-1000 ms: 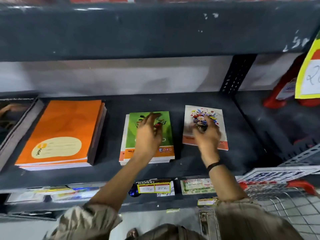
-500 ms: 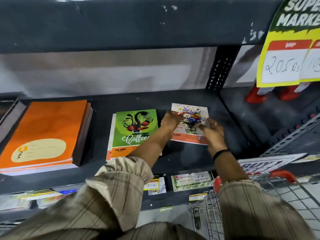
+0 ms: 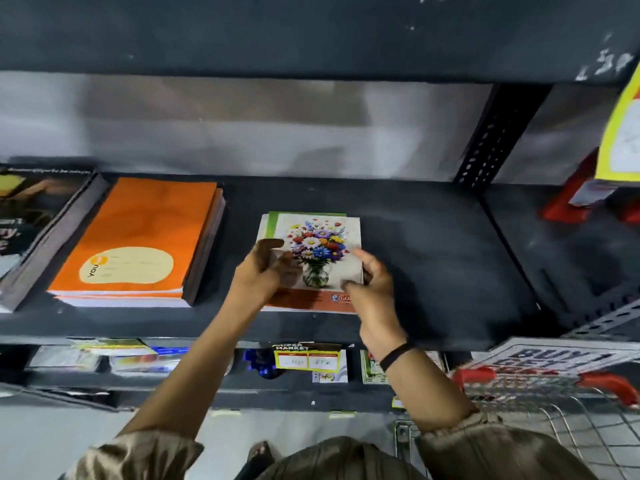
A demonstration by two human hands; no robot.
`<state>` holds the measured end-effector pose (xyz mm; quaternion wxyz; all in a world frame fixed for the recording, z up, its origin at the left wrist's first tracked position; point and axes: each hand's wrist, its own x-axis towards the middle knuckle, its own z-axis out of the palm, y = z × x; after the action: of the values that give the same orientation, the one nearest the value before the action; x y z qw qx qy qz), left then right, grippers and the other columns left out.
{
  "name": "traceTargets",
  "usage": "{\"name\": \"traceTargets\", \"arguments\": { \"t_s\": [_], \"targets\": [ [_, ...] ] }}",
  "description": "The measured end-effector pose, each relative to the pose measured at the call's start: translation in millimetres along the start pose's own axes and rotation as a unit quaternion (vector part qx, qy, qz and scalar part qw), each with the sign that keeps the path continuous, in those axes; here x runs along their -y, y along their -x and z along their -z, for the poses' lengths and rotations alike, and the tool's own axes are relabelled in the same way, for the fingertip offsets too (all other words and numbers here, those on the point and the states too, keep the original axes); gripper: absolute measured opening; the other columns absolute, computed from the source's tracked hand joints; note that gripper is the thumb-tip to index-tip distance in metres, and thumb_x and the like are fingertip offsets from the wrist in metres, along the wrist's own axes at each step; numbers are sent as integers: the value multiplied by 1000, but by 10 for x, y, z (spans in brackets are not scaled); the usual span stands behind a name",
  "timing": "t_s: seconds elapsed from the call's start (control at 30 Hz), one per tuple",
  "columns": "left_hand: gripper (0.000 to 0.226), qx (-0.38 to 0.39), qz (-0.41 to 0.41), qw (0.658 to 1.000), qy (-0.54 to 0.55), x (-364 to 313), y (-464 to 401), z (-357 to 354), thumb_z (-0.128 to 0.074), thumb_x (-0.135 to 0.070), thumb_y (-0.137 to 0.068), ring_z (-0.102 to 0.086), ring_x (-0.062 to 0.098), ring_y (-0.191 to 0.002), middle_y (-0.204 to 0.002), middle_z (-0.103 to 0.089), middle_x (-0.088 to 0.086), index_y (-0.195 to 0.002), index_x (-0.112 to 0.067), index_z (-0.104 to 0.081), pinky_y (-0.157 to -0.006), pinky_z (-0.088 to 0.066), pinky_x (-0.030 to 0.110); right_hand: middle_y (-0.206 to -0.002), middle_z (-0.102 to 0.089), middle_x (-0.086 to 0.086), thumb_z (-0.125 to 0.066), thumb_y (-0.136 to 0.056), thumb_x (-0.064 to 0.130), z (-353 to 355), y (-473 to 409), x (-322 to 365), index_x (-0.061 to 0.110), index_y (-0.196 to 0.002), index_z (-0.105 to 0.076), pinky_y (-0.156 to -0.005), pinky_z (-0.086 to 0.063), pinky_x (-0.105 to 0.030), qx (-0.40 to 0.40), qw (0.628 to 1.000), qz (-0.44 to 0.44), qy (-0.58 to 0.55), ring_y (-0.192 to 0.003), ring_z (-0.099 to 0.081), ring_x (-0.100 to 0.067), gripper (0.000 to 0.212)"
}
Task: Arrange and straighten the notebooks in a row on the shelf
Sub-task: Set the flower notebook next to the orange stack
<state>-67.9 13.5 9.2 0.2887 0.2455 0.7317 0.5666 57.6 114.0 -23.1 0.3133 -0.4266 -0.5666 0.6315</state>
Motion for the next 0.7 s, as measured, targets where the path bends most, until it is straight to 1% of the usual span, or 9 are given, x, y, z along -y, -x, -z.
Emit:
{"name": "traceTargets", "arguments": {
  "t_s": [0.1, 0.17, 0.2, 0.27, 0.33, 0.43, 0.5, 0.6, 0.7],
  "targets": [
    [16, -57, -30, 998, -17, 147, -64, 122, -50, -25, -93, -64, -1, -76, -94, -63, -7, -107, -20, -54, -57, -50, 7, -129, -56, -3, -63, -85, 4, 20, -81, -55, 18, -129, -51, -70, -46, -5, 1, 1000, -4, -3, -103, -56, -7, 48],
    [40, -121, -32, 992, 3, 250, -158, 299, -47, -44, -91, -59, 10, -100, -114, -62, -7, -120, -18, -54, -80, -50, 18, -142, -49, -3, -64, -87, 24, 115, -247, -31, 14, -138, -42, -85, -43, -12, -9, 999, -23, -43, -116, -49, -6, 56],
    [52, -122, -4, 990, 77, 272, -219, 387, -43, -52, -89, -57, 17, -112, -127, -59, -2, -126, -17, -51, -94, -48, 30, -148, -42, -1, -60, -89, 33, 166, -346, -14, 14, -141, -37, -96, -42, -17, -4, 998, -33, -57, -124, -45, -6, 60],
    [73, -52, 64, 966, 245, 350, -375, 500, -33, -68, -83, -50, 28, -127, -141, -51, 7, -136, -19, -44, -109, -37, 48, -156, -27, 1, -45, -91, 52, 212, -522, 8, 20, -146, -26, -117, -25, -31, 36, 995, -60, -73, -140, -29, -10, 67],
    [84, 8, 87, 952, 295, 363, -529, 544, -20, -76, -79, -43, 31, -133, -147, -43, 8, -141, -22, -35, -114, -29, 52, -157, -24, 2, -27, -89, 65, 152, -642, 26, 24, -147, -23, -118, -18, -32, 75, 990, -90, -83, -144, -21, -12, 71],
    [87, 65, 103, 949, 290, 316, -666, 435, -12, -82, -74, -60, 28, -117, -135, -58, 5, -137, -29, -40, -97, -50, 45, -120, -67, 3, -16, -84, 74, -71, -690, 131, 27, -121, -58, -90, -53, -30, 155, 977, -123, -80, -115, -61, -20, 73],
    [88, 97, 117, 948, 281, 287, -698, 352, -12, -84, -71, -68, 26, -102, -127, -63, 7, -135, -31, -40, -76, -59, 38, -104, -74, -5, -15, -80, 79, -247, -684, 196, 25, -113, -64, -79, -60, -41, 181, 968, -151, -83, -96, -71, -28, 80],
    [91, 94, 140, 949, 266, 263, -697, 336, -15, -83, -74, -73, 28, -90, -123, -64, 10, -138, -23, -39, -65, -60, 35, -126, -63, -13, -17, -82, 76, -412, -676, 243, 21, -132, -49, -96, -51, -52, 158, 975, -150, -50, -110, -64, -32, 81],
    [81, 90, 144, 955, 245, 246, -656, 377, -18, -79, -78, -73, 27, -87, -110, -71, 5, -133, -25, -45, -66, -61, 36, -136, -56, -11, -23, -87, 70, -363, -625, 222, 24, -137, -42, -99, -50, -50, 166, 979, -114, -32, -116, -61, -30, 71]
  ]
}}
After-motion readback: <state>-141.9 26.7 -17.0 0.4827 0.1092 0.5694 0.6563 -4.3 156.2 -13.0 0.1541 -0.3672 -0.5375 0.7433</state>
